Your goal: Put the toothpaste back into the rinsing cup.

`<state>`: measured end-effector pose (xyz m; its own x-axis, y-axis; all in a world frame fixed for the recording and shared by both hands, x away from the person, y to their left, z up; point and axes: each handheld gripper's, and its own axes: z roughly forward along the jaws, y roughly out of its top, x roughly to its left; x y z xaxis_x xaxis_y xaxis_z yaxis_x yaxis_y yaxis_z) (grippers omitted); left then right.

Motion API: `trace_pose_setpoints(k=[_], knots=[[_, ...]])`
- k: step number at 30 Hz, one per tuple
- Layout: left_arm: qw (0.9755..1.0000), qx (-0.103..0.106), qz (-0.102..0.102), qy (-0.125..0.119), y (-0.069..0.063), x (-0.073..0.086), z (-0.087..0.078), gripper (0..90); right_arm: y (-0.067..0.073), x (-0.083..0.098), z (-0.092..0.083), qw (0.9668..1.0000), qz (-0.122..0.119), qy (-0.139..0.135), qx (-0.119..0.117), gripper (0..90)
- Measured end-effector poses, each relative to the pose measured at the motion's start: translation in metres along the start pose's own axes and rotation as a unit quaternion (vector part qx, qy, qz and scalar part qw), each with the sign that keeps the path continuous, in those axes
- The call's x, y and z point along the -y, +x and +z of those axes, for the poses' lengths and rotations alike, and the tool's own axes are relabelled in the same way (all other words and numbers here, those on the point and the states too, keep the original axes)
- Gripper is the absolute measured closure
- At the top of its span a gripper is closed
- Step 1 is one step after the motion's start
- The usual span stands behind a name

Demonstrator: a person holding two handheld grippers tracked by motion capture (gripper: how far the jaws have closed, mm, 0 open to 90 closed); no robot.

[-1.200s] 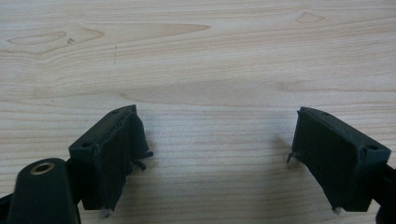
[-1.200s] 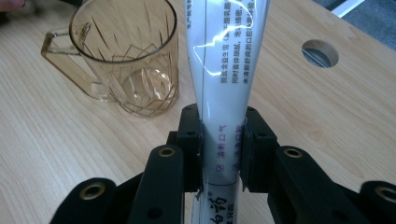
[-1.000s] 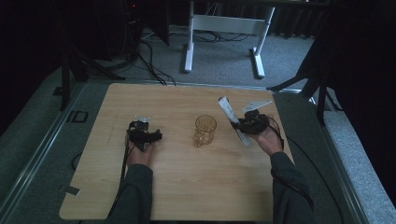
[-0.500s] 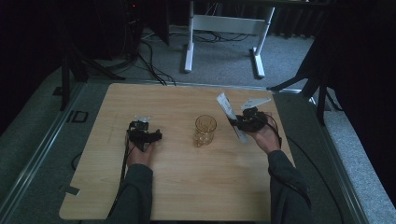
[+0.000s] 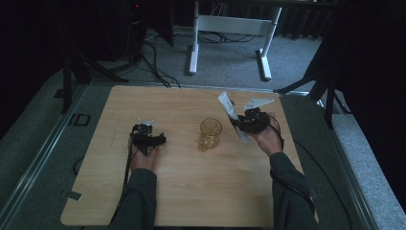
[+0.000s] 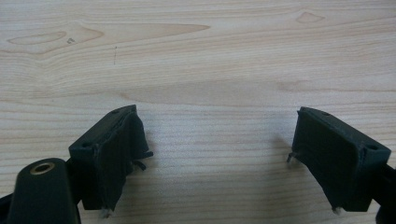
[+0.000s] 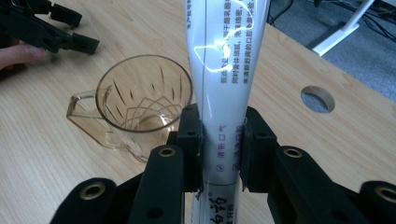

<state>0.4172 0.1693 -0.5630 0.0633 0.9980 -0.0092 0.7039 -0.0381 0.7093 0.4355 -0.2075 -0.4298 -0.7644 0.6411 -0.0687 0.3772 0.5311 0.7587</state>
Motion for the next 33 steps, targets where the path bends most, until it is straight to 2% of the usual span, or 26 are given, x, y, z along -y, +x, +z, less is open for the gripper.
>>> trace_pose_setpoints(k=[7, 33], knots=[[1.0000, 0.000, -0.001, 0.000, 0.000, 0.000, 0.000, 15.1, 0.003, -0.005, 0.001, 1.0000, -0.005, -0.004, 0.000, 73.6], [1.0000, 0.000, 0.000, 0.001, 0.000, 0.000, 0.000, 15.1, 0.007, -0.016, 0.003, 0.9996, 0.002, -0.028, 0.002, 73.7]])
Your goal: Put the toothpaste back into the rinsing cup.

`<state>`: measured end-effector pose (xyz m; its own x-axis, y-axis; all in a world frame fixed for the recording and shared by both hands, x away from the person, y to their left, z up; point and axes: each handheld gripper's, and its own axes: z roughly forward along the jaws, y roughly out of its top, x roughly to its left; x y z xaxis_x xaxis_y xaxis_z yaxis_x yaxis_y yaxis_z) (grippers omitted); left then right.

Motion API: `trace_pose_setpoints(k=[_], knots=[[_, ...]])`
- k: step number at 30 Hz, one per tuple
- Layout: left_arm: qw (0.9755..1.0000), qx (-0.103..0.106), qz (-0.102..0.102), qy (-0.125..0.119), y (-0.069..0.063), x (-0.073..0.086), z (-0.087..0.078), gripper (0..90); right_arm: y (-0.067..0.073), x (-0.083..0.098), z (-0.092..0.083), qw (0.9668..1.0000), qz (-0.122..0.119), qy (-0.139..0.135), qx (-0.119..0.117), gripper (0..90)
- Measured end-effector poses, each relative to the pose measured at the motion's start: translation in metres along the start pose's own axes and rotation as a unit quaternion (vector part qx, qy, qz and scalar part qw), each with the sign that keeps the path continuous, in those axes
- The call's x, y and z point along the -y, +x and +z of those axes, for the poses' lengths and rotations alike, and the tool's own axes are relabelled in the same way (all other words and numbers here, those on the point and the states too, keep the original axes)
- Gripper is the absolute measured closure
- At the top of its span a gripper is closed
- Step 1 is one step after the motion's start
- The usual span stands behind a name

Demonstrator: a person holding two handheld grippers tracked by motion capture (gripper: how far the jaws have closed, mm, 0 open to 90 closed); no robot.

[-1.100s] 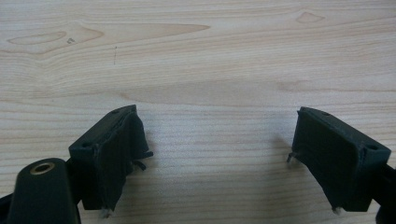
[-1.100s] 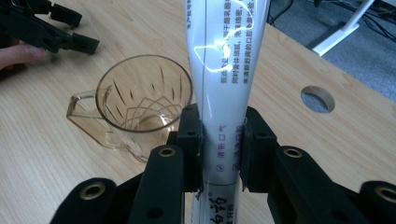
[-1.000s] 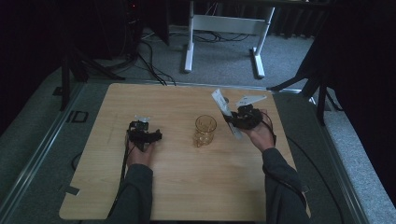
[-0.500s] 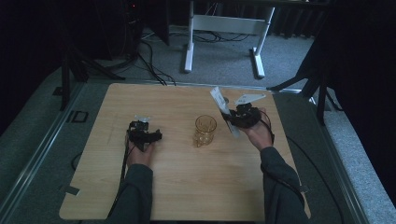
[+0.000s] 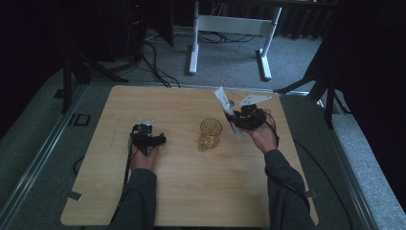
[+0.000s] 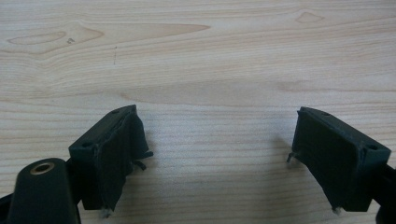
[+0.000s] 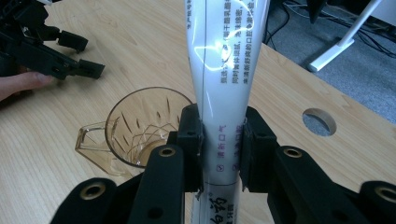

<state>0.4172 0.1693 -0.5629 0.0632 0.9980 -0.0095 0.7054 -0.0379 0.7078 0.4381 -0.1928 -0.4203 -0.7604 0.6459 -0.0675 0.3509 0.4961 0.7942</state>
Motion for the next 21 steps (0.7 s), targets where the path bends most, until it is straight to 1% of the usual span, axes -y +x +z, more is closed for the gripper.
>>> trace_pose_setpoints(k=[13, 21], knots=[[1.0000, 0.000, 0.000, 0.000, 0.0000, 0.0000, 0.0000, 15.1, 0.0022, -0.0053, 0.0025, 0.9999, 0.005, -0.012, 0.002, 73.8], [1.0000, 0.000, -0.001, -0.001, -0.0001, 0.0000, 0.0001, 15.1, 0.0037, -0.0086, 0.0038, 0.9998, 0.003, -0.018, 0.003, 73.9]])
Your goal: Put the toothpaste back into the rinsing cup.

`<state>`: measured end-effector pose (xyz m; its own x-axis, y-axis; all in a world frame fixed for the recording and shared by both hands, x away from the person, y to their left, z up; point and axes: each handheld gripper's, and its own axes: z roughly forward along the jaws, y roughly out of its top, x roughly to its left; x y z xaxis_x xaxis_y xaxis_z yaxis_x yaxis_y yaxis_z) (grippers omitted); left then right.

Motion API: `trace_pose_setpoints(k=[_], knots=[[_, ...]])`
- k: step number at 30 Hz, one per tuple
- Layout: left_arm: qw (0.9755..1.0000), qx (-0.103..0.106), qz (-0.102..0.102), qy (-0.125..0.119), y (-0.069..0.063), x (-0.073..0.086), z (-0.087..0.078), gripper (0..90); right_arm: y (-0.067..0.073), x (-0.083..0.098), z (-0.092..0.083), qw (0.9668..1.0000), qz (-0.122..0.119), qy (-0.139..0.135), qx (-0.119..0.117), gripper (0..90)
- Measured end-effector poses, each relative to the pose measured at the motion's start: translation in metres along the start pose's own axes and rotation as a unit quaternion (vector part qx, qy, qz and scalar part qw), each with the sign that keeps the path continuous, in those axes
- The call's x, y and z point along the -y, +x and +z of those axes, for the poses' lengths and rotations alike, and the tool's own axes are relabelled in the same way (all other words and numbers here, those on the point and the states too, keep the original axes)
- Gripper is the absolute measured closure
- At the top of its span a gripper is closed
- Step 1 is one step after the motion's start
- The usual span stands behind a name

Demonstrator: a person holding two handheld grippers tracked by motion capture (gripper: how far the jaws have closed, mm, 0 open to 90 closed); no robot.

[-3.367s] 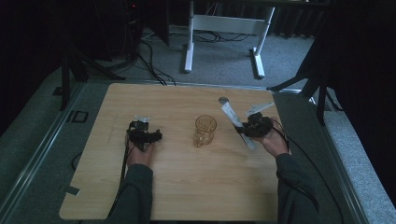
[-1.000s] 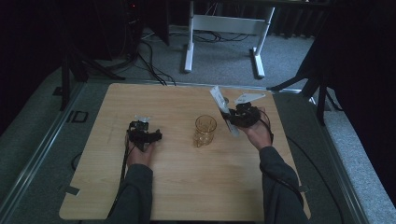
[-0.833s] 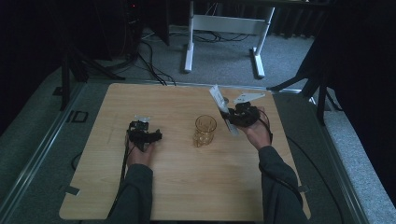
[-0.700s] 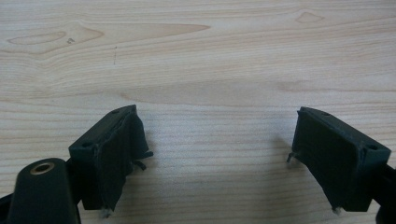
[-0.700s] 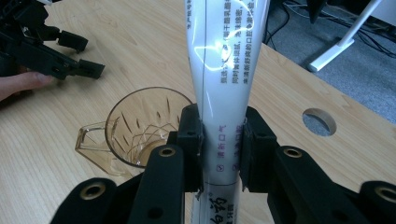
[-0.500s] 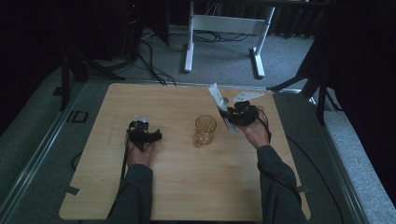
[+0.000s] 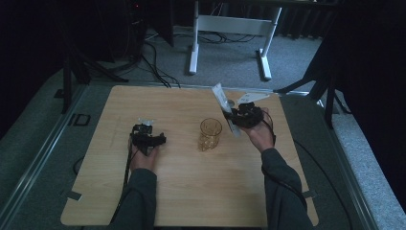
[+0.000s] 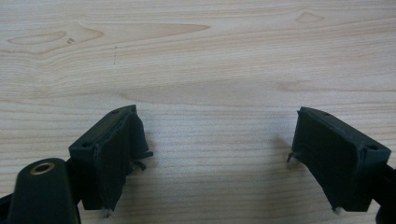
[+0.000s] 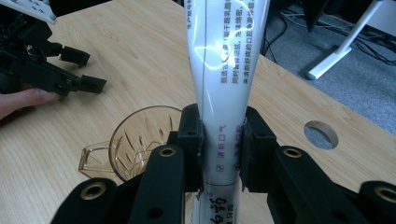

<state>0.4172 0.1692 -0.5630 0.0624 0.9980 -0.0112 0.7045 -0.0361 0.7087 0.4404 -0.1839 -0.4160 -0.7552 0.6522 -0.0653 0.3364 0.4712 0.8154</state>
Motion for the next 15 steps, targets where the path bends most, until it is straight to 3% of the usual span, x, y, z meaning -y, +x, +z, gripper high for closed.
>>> trace_pose_setpoints(k=[15], knots=[[1.0000, 0.000, 0.000, 0.000, 0.0001, 0.0000, -0.0001, 15.1, 0.0031, -0.0066, 0.0030, 1.0000, -0.003, -0.004, 0.002, 74.1]])
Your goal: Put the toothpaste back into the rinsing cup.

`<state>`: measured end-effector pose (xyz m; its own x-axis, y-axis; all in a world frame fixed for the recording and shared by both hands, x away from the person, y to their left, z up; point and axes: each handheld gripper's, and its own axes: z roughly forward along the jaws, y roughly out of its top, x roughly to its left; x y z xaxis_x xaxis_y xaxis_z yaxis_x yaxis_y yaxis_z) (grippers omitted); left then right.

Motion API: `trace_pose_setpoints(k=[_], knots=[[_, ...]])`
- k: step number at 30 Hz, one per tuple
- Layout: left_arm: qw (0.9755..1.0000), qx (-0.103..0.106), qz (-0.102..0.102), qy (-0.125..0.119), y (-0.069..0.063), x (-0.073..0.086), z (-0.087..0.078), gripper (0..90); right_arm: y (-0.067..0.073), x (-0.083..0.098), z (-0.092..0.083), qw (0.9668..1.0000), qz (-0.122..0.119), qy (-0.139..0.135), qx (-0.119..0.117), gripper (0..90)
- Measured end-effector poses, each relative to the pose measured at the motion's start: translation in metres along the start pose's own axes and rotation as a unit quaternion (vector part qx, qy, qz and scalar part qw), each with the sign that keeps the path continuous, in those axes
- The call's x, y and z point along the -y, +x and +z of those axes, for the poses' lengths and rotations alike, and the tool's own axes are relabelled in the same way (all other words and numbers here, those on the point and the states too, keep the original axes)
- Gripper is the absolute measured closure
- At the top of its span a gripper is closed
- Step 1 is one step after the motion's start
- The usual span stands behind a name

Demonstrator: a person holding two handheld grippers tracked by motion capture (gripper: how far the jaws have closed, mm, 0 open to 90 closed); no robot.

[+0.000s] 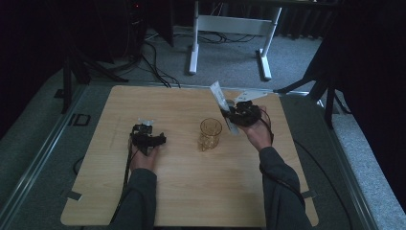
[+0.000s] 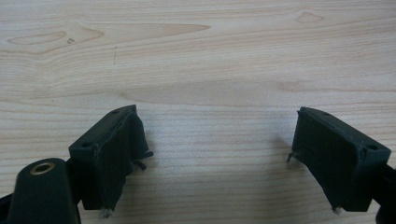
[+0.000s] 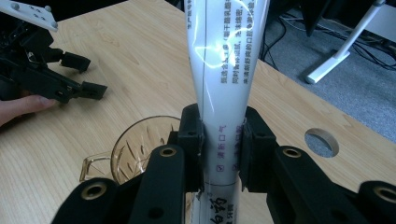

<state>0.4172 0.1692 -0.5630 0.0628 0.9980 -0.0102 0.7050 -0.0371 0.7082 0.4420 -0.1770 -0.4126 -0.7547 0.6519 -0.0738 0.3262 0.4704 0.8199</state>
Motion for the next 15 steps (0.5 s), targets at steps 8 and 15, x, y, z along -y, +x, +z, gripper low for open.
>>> trace_pose_setpoints(k=[8, 15], knots=[[1.0000, 0.000, 0.001, 0.000, 0.0001, 0.0000, 0.0000, 15.1, 0.0015, -0.0043, 0.0013, 1.0000, 0.001, -0.006, -0.002, 74.2], [1.0000, 0.000, 0.000, 0.000, 0.0000, 0.0000, 0.0000, 15.1, 0.0037, -0.0087, 0.0027, 0.9999, 0.002, -0.012, -0.003, 74.2]])
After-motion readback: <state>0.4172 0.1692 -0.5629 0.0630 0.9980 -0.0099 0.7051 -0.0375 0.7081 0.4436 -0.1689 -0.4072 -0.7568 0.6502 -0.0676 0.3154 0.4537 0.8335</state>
